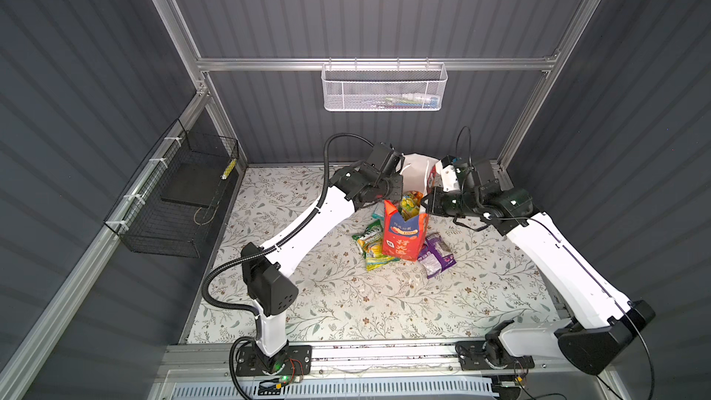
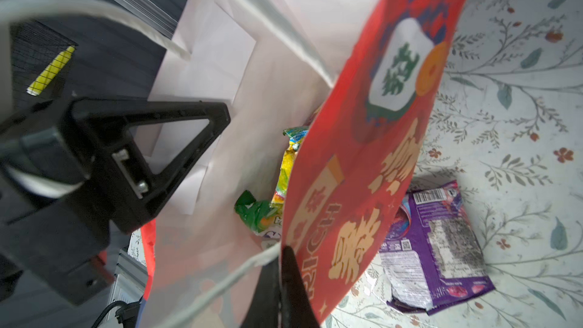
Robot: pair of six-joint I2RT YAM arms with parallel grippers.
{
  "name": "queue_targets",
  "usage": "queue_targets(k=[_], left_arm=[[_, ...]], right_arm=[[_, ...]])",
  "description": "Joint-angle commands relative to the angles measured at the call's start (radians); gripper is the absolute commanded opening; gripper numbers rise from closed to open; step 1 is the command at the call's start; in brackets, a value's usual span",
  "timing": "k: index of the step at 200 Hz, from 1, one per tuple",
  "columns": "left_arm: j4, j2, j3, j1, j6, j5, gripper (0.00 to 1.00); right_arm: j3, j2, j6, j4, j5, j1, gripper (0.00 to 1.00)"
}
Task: Place the snacks into the paper bag
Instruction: Place the paper bag at the center of the table.
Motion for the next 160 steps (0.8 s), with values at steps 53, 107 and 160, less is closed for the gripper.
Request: queue_targets(k=[53,107,160], left_arm=[[-0.102,-0.313,-0.108,-0.003,0.044,-0.376,0.0],[-0.117,-0.418,-0.315,0.123,0.049,-0.453,0.0],[-0.095,-0.408,-0.406,0.256,0.04,-0.27,0.0]], right_arm=[[0.294,0.22,-0.027,0.037,-0.039,0.16,0.0],[0.41,0.42,0.022,0.077,-0.069,0.2,0.0],[0.478,0.535,0.063,0.104,-0.07,0.23,0.0]])
